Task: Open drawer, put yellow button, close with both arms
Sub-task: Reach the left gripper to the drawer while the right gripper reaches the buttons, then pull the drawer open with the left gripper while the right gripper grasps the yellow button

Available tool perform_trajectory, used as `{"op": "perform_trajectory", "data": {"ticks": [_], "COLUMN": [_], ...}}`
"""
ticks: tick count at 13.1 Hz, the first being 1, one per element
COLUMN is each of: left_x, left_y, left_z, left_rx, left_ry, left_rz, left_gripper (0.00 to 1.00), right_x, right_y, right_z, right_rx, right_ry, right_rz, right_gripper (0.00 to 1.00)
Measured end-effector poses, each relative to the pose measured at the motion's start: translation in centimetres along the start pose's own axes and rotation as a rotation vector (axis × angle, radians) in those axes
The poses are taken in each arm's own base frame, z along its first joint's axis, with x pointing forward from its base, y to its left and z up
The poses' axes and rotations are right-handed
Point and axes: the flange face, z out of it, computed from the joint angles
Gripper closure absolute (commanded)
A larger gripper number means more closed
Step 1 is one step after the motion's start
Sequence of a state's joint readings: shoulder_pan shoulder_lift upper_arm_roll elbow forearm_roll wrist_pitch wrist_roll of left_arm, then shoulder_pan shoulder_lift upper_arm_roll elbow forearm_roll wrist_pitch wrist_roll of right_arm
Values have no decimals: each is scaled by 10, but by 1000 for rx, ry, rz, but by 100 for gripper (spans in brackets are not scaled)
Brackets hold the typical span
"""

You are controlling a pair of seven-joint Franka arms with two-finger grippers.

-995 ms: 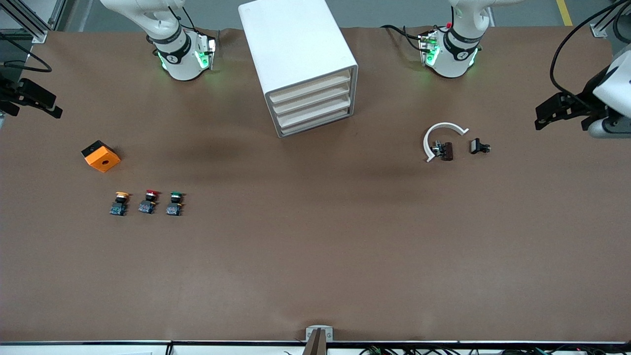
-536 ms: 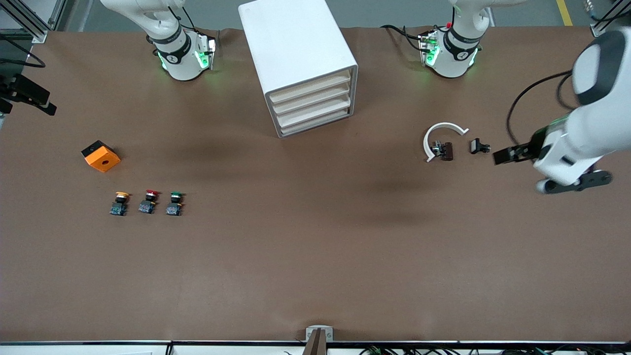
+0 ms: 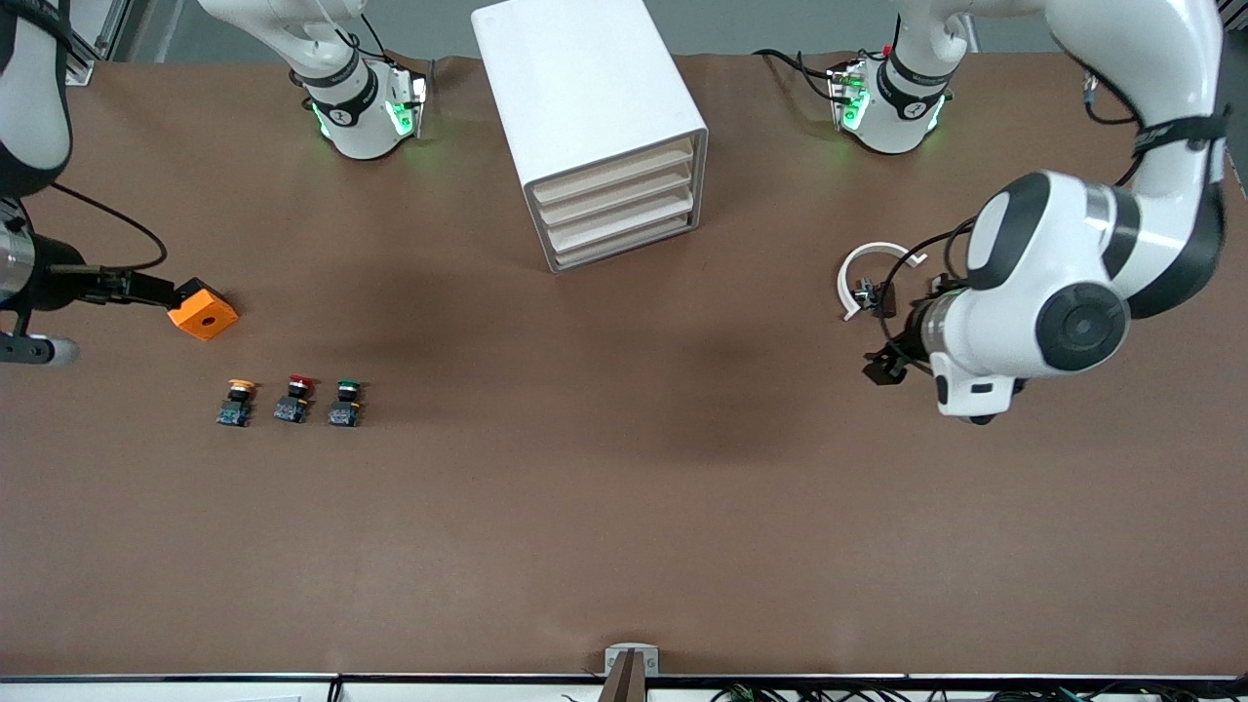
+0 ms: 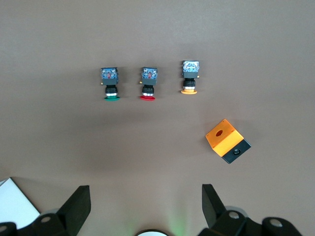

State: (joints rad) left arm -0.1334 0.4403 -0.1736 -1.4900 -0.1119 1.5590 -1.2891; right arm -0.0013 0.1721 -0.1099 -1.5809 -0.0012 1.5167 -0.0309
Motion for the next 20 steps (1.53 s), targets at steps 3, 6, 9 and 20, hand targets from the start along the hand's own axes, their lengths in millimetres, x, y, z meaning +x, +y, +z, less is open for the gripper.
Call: {"op": "perform_trajectory", "data": {"ticks": [3, 6, 9, 20], "left_x": [-30, -66, -106, -220], "left_y": [34, 57, 73, 80], "left_z": [39, 76, 109, 152], "left_rx": [54, 145, 257, 478], "left_ry": [-113, -241, -338, -354], "left_rz": [-376, -588, -744, -929], "left_gripper": [0, 0, 0, 31], "right_x": [15, 41, 61, 92], "right_y": [10, 37, 57, 78], "right_z": [9, 52, 103, 260], "right_rx": [-1, -3, -10, -48], "right_ry": [44, 120, 184, 355], "right_rz": [17, 54, 59, 55], "right_gripper": [0, 0, 0, 0]}}
